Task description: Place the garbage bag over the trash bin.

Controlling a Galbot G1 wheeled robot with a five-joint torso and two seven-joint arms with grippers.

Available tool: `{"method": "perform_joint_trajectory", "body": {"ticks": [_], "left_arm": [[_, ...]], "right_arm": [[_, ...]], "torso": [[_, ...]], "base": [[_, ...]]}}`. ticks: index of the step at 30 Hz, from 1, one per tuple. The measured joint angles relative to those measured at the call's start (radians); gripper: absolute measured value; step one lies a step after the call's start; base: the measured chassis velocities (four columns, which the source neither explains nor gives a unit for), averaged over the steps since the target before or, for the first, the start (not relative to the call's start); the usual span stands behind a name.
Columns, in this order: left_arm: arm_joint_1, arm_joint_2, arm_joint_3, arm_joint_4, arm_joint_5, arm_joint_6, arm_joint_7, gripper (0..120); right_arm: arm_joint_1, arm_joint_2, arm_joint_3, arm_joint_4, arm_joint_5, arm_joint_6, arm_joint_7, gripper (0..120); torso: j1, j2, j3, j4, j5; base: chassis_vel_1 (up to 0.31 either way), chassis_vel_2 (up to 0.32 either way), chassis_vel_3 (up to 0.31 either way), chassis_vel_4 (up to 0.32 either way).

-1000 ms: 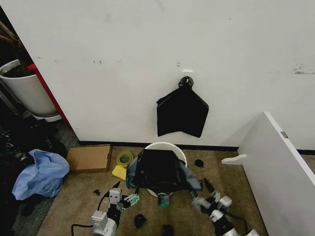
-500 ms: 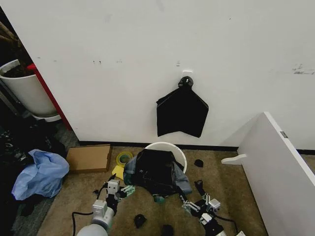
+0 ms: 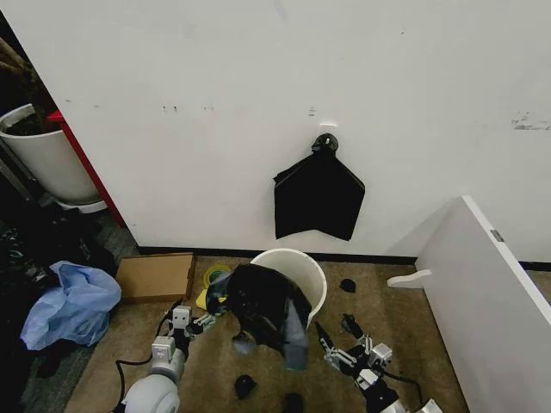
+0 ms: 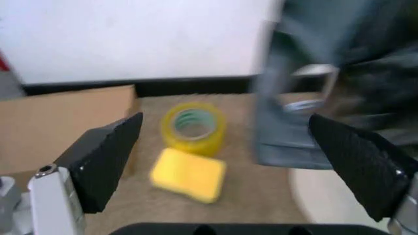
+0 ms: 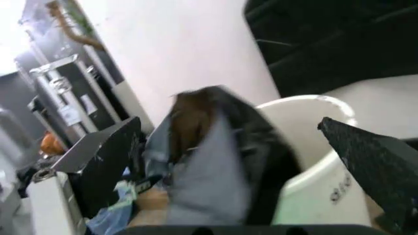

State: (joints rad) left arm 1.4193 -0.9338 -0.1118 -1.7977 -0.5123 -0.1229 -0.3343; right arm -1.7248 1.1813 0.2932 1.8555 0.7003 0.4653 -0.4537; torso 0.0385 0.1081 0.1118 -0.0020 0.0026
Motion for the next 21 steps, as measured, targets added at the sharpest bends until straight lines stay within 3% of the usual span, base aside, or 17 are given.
{"method": "perform_joint_trajectory", "body": {"ticks": [6, 12, 16, 17, 19, 21], "left_arm": [[0.069, 0.022, 0.004, -0.118, -0.001, -0.006, 0.027, 100], [0.152, 0.031, -0.007, -0.206, -0.004, -0.022, 0.044, 100], [0.224, 0.011, -0.017, -0.240, 0.017, -0.044, 0.047, 100], [0.224, 0.011, -0.017, -0.240, 0.017, -0.044, 0.047, 100], [0.234, 0.002, -0.018, -0.243, 0.024, -0.054, 0.048, 100], [0.278, -0.015, -0.029, -0.254, 0.036, -0.070, 0.048, 100]], "right_arm": [[0.007, 0.017, -0.002, 0.022, -0.012, -0.003, 0.044, 100], [0.034, 0.014, 0.014, 0.088, -0.041, -0.074, 0.201, 100], [0.097, -0.050, 0.040, 0.182, -0.150, -0.297, 0.491, 100], [0.097, -0.050, 0.040, 0.182, -0.150, -0.297, 0.491, 100], [0.141, -0.091, 0.052, 0.206, -0.145, -0.414, 0.587, 100], [0.226, -0.150, 0.049, 0.207, -0.065, -0.553, 0.610, 100]], "torso": [[0.000, 0.000, 0.000, 0.0002, 0.0002], [0.000, 0.000, 0.000, 0.0000, 0.0001], [0.000, 0.000, 0.000, 0.0004, 0.0002], [0.000, 0.000, 0.000, 0.0004, 0.0002], [0.000, 0.000, 0.000, -0.0009, -0.0004], [0.000, 0.000, 0.000, -0.0001, 0.0003]], "base": [[0.000, 0.000, 0.000, 0.000], [0.000, 0.000, 0.000, 0.000], [0.000, 0.000, 0.000, 0.000], [0.000, 0.000, 0.000, 0.000], [0.000, 0.000, 0.000, 0.000], [0.000, 0.000, 0.000, 0.000]]}}
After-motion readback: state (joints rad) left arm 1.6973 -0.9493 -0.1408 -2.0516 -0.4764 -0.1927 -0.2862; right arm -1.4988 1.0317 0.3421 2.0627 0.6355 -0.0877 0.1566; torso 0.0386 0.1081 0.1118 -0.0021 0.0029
